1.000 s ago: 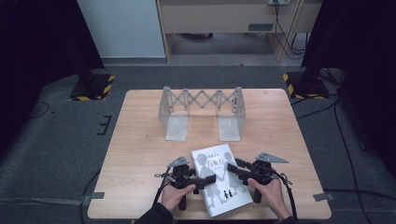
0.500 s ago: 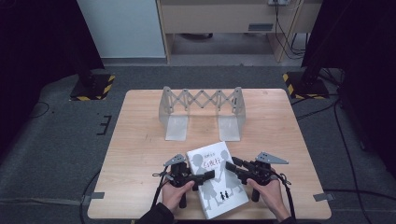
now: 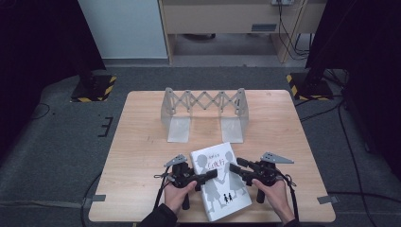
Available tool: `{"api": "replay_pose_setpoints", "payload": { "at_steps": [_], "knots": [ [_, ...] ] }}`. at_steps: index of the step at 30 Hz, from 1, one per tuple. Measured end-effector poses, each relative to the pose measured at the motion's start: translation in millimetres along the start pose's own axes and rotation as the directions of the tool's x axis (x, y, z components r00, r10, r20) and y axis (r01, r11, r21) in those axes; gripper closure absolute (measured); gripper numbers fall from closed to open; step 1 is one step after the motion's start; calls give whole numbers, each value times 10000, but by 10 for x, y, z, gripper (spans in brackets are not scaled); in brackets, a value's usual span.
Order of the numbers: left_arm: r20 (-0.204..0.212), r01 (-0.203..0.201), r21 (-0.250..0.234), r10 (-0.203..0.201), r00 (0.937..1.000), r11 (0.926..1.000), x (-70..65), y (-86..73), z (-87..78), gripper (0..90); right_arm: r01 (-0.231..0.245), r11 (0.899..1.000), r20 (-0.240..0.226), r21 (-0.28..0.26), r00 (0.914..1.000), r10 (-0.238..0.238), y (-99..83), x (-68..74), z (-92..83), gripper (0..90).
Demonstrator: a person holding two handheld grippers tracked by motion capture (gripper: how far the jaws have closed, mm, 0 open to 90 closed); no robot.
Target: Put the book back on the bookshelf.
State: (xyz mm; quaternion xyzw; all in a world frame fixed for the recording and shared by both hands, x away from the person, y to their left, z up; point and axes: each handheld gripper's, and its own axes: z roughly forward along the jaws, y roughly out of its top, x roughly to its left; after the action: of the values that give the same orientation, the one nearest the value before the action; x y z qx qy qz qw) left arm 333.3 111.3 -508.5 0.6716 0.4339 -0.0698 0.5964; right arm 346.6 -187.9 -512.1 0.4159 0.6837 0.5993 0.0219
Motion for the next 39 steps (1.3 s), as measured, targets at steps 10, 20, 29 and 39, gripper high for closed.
{"api": "replay_pose_setpoints", "payload": {
  "at_steps": [10, 20, 29, 39],
  "knots": [
    [95, -27, 29, 26, 10000, 10000, -60, 111, -48, 430, 278, 9984, 1156, -491, 9931, -220, 79, -141, -176, 330],
    [444, -255, 37, 253, 9987, 9997, -132, 269, -62, 475, 758, 9966, 2327, 321, 9691, -812, 65, -258, -222, 290],
    [616, -526, -41, 527, 9967, 9986, -208, 309, -89, 501, 1004, 9900, 3155, 993, 9404, -1270, 48, -351, -261, 289],
    [547, -1170, -253, 1182, 9915, 9928, -324, 384, -110, 517, 965, 9761, 4204, 1947, 8909, -1719, 10, -494, -294, 261]
  ]
}}
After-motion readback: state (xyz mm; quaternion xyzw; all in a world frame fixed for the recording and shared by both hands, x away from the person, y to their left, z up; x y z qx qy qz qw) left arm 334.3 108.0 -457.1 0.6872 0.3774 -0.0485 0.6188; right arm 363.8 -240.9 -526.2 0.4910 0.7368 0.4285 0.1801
